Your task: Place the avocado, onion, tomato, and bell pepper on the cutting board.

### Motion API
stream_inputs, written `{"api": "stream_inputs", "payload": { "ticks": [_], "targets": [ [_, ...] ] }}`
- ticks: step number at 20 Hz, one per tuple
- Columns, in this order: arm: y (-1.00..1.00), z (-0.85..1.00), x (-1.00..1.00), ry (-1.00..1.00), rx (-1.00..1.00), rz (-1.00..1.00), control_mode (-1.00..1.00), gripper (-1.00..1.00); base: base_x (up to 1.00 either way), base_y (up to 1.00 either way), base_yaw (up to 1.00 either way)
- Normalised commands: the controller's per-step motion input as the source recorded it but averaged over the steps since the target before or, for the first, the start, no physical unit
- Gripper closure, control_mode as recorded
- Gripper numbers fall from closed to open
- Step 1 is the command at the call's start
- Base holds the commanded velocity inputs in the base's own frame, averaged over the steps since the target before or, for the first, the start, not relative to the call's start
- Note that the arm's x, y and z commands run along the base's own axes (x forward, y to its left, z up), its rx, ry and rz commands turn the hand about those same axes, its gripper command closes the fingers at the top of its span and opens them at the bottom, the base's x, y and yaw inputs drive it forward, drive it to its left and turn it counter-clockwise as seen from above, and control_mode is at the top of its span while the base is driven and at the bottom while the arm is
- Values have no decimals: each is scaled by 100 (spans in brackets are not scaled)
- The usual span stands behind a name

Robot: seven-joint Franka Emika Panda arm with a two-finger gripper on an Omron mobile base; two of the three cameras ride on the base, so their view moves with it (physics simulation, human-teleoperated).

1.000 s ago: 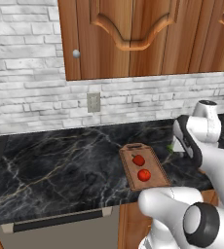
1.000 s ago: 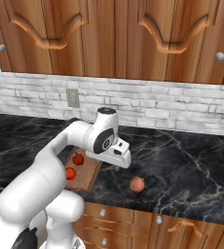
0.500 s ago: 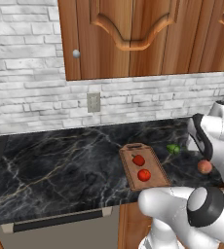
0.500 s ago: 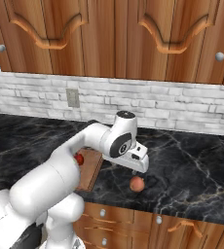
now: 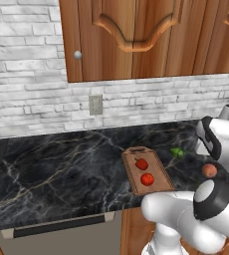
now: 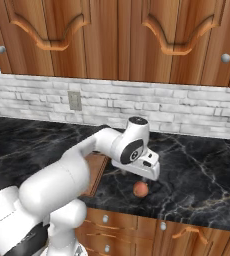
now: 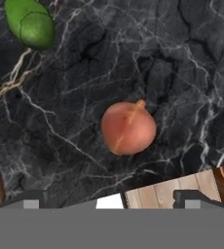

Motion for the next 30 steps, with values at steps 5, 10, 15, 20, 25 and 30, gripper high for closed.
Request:
{"api": "stream_inputs", "payload": {
  "ticks": [5,10,15,20,25,30],
  "targets": [
    [-4,-22,22,3,0,0,-100,-100,0,0,0],
    [-7,-24,32,5,0,0,-100,-100,0,0,0],
    [-22,-23,24,5,0,0,-100,-100,0,0,0],
    [-13,-22,2,2,0,0,-100,-100,0,0,0],
    [0,-26,0,1,0,0,-100,-100,0,0,0],
    [0,-26,0,0,0,0,-100,-100,0,0,0]
  ]
}}
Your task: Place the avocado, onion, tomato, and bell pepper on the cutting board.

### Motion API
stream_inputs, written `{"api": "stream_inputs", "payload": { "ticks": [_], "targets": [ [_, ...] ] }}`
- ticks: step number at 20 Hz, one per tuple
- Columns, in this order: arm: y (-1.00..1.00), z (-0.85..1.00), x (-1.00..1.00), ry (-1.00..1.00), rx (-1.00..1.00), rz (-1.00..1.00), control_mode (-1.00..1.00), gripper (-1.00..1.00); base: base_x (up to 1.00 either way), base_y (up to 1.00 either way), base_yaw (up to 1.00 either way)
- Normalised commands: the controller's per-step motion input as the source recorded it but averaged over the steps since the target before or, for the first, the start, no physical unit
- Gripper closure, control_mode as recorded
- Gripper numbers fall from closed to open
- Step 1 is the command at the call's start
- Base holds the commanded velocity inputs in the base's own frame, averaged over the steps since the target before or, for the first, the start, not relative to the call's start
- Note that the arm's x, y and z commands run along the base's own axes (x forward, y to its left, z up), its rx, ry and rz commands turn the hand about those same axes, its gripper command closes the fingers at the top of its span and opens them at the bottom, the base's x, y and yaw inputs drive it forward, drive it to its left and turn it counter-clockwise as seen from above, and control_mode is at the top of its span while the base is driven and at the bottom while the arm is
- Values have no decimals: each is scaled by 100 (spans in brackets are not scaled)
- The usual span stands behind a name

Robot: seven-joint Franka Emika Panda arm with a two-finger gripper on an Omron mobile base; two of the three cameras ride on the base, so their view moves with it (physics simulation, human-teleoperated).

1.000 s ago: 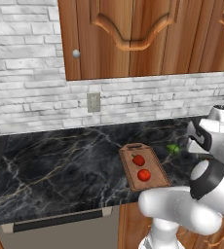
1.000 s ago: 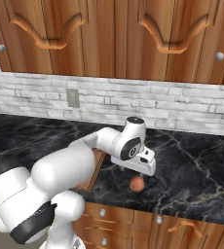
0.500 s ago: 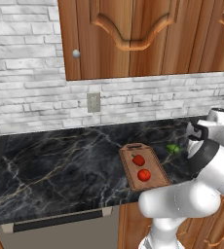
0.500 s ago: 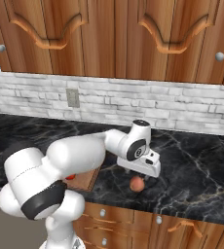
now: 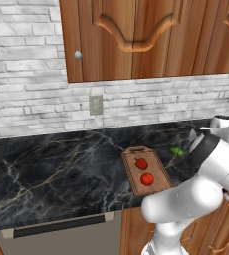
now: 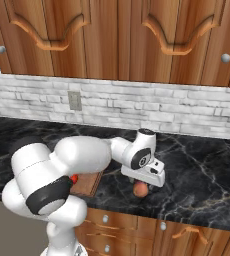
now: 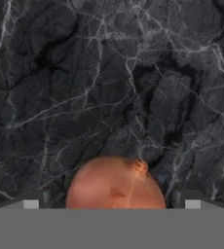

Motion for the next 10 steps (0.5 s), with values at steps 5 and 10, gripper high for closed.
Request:
{"api": "stream_inputs", "payload": {
  "ticks": [5,10],
  "targets": [
    [0,-33,-5,0,0,-2,-100,-100,0,0,0],
    [0,-40,-21,2,1,-6,-100,100,0,0,0]
  ]
}}
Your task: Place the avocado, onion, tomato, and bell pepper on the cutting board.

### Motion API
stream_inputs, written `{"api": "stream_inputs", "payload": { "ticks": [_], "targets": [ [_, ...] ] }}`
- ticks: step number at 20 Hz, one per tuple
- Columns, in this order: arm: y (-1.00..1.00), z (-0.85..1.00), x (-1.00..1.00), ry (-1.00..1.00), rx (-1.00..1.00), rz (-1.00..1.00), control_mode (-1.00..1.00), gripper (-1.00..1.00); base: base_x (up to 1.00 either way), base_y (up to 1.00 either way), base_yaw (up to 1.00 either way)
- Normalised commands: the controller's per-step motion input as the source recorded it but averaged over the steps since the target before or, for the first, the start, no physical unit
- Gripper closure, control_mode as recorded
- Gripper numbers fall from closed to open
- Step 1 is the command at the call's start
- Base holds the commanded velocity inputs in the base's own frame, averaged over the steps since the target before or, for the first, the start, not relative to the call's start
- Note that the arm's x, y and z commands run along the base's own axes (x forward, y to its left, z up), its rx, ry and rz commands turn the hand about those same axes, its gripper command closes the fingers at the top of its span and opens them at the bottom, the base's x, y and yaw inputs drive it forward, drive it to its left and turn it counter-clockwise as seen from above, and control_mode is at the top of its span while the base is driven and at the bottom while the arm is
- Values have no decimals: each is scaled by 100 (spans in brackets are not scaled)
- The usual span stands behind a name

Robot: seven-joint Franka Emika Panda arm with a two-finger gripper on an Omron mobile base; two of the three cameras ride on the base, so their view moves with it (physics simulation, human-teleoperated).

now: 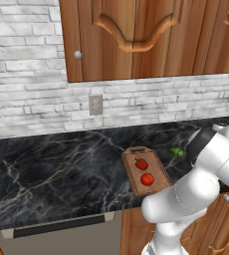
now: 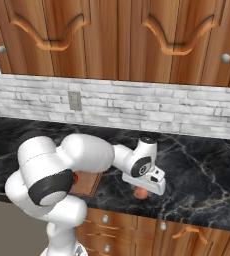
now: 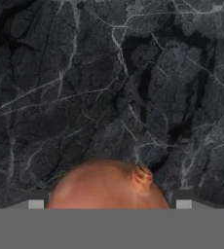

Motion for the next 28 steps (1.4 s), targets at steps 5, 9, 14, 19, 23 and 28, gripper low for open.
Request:
{"api": "stream_inputs", "payload": {
  "ticks": [5,9,14,19,23,28],
  "targets": [
    [14,30,-21,-9,0,-1,-100,100,0,0,0],
    [74,77,-20,-17,0,0,-100,100,0,0,0],
    [100,54,-13,-9,0,1,-100,100,0,0,0],
    [82,23,-1,-7,-3,0,-100,100,0,0,0],
    [70,10,1,-5,-4,0,-100,100,0,0,0],
    [58,0,8,0,-3,0,-100,100,0,0,0]
  ]
}}
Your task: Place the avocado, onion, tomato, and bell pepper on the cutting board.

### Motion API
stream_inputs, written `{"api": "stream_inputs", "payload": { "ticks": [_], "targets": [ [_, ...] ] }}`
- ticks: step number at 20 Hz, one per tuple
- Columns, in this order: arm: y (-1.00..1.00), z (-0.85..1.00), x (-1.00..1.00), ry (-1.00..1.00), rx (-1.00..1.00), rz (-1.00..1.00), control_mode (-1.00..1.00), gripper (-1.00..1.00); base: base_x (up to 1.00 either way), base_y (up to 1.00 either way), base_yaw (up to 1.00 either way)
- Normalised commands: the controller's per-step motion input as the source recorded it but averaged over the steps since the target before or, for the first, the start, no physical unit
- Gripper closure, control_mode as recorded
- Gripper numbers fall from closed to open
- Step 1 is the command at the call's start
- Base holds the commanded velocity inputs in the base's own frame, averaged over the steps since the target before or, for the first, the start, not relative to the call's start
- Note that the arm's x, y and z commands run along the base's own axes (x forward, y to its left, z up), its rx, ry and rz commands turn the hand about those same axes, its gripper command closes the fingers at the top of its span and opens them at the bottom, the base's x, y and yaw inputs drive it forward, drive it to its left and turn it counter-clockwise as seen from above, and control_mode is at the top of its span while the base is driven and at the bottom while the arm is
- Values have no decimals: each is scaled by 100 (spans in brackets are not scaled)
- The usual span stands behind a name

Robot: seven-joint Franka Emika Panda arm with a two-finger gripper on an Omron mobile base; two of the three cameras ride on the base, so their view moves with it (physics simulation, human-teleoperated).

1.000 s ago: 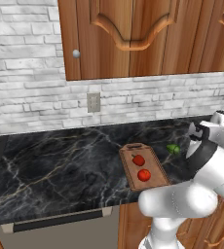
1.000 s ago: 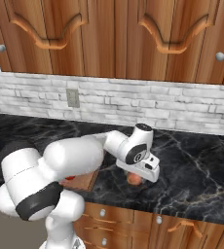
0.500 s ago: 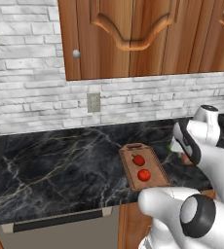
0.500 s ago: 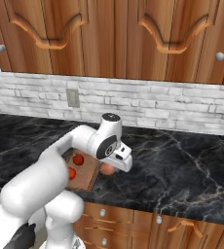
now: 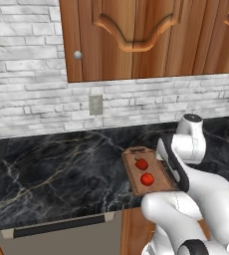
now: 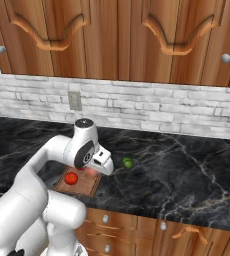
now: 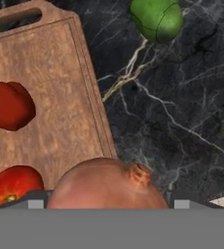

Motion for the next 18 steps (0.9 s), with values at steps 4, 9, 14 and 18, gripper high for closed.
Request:
{"api": "stream_inputs", "payload": {
  "ticks": [4,9,14,18],
  "targets": [
    [59,0,21,0,-2,0,-100,100,0,0,0],
    [26,-3,24,0,0,0,-100,100,0,0,0],
    [2,-13,29,3,0,0,-100,100,0,0,0],
    [0,-11,35,5,0,0,-100,100,0,0,0]
  ]
}}
